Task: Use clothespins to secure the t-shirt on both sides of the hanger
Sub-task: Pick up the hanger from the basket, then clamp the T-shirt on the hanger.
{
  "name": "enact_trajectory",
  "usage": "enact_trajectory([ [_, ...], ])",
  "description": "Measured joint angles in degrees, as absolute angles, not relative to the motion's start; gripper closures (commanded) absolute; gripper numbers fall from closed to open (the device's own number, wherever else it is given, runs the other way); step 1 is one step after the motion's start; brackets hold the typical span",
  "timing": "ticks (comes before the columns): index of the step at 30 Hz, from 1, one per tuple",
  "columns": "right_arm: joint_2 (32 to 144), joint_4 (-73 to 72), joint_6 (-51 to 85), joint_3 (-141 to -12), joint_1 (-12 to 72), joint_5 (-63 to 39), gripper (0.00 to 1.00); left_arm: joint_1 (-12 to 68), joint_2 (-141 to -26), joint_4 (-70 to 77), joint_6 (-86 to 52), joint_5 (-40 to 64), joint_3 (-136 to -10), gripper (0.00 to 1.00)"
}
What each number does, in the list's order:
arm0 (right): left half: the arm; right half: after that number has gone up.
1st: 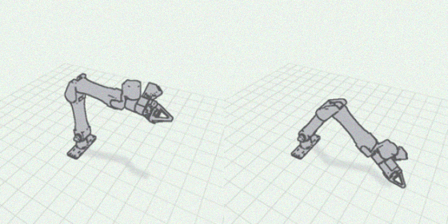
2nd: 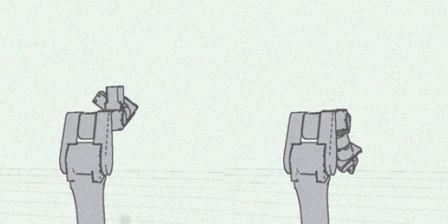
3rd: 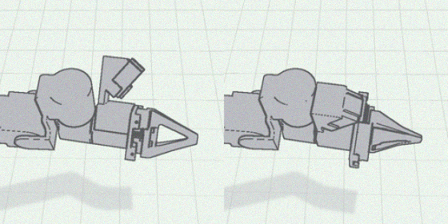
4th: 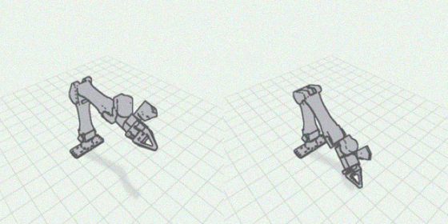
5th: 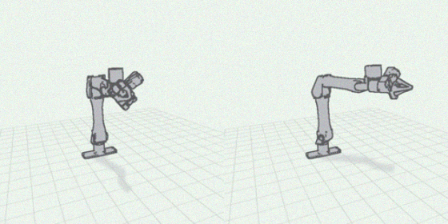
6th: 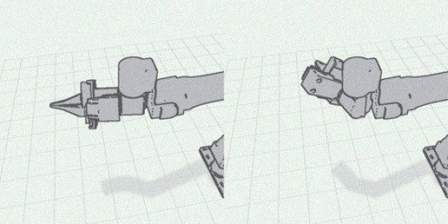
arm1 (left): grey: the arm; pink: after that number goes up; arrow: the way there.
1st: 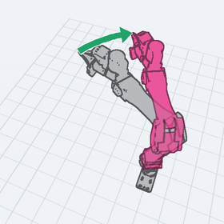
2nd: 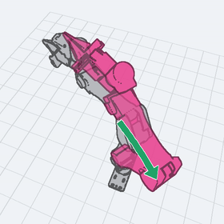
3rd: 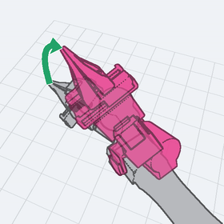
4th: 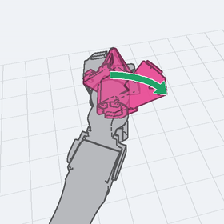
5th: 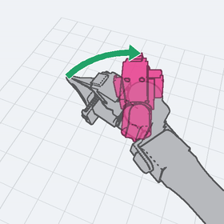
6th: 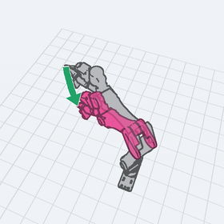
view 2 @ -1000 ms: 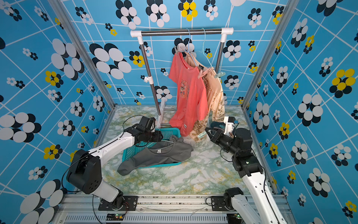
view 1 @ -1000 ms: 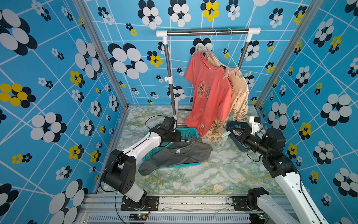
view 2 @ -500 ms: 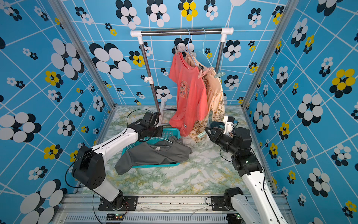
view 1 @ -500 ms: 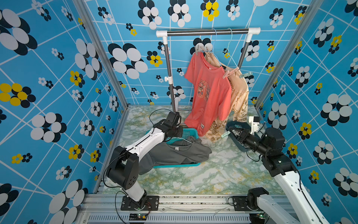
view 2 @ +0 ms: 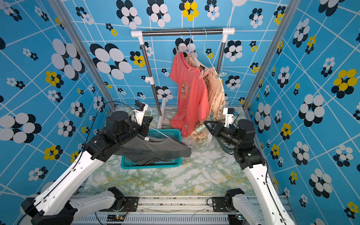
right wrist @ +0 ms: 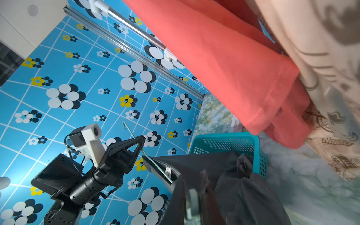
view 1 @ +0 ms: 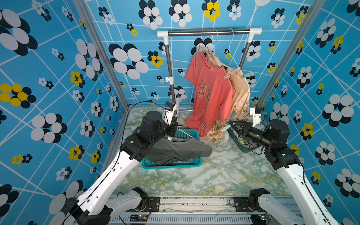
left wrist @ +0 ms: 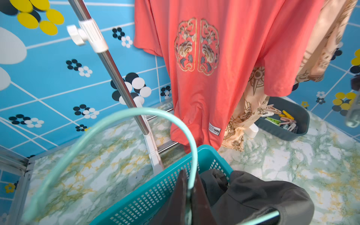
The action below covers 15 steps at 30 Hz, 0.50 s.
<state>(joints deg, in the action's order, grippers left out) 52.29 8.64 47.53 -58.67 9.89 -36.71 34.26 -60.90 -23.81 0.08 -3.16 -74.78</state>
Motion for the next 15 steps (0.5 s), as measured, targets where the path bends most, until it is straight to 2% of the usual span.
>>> enact_trajectory([
  [9, 56.23, 8.78, 38.65, -73.52, 19.27, -40.51, 0.93, 34.26, -57.06, -20.21, -3.99, 2.39, -81.89, 1.00],
  [15, 58.72, 8.95, 34.11, -76.73, 23.44, -42.37, 0.93, 34.26, -58.46, -19.25, -8.64, 7.99, -87.70, 1.00],
])
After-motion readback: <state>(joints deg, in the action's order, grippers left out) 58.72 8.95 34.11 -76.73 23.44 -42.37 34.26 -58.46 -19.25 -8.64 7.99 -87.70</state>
